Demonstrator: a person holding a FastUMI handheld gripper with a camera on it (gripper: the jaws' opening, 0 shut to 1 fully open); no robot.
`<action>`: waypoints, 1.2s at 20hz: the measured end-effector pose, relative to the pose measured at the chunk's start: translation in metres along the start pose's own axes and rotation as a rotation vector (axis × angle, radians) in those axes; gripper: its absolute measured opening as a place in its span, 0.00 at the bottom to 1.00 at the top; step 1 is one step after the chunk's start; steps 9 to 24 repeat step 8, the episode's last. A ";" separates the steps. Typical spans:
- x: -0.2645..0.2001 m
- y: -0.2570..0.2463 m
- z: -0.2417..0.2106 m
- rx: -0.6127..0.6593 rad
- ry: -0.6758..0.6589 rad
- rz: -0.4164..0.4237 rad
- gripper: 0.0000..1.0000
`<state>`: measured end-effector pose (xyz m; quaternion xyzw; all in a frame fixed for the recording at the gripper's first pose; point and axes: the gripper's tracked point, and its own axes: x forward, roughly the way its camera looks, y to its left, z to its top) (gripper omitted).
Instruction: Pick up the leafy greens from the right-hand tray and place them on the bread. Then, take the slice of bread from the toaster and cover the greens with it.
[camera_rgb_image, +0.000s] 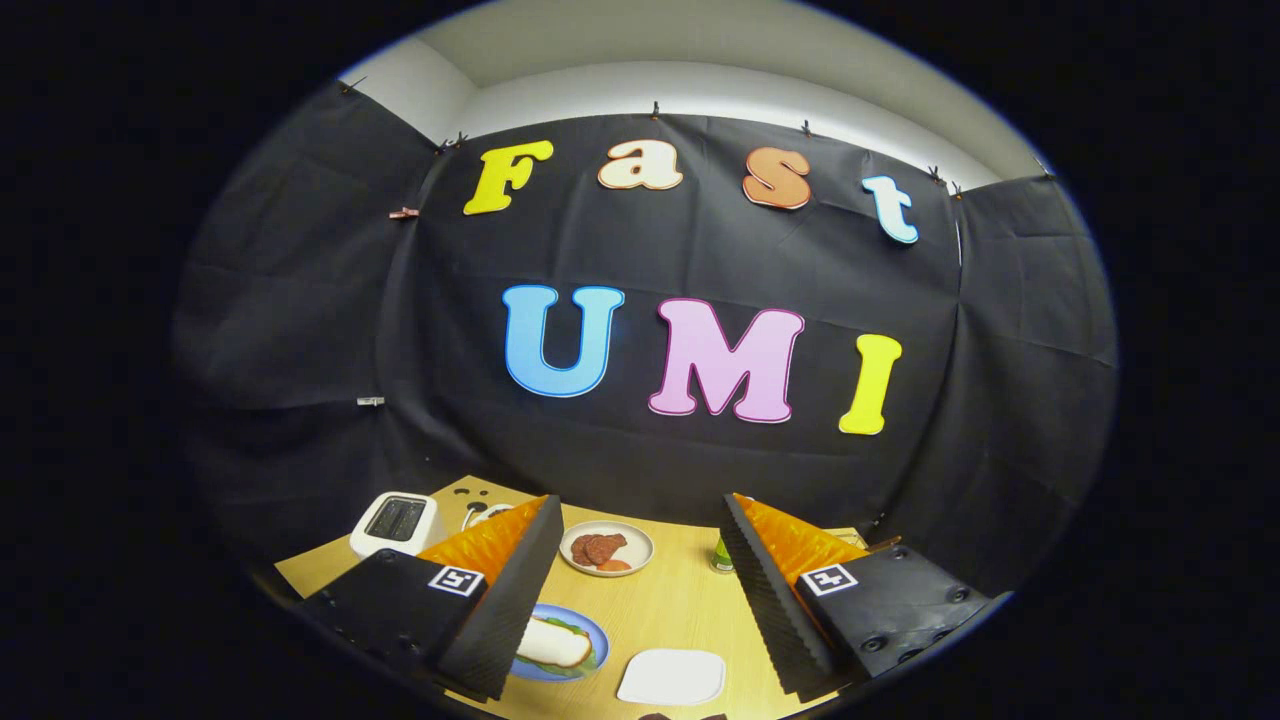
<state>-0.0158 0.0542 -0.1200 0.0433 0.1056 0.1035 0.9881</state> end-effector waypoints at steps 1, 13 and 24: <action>0.001 0.001 0.001 0.002 0.001 0.000 0.98; 0.006 0.005 0.001 -0.007 0.027 -0.003 0.98; 0.006 0.005 0.001 -0.007 0.027 -0.003 0.98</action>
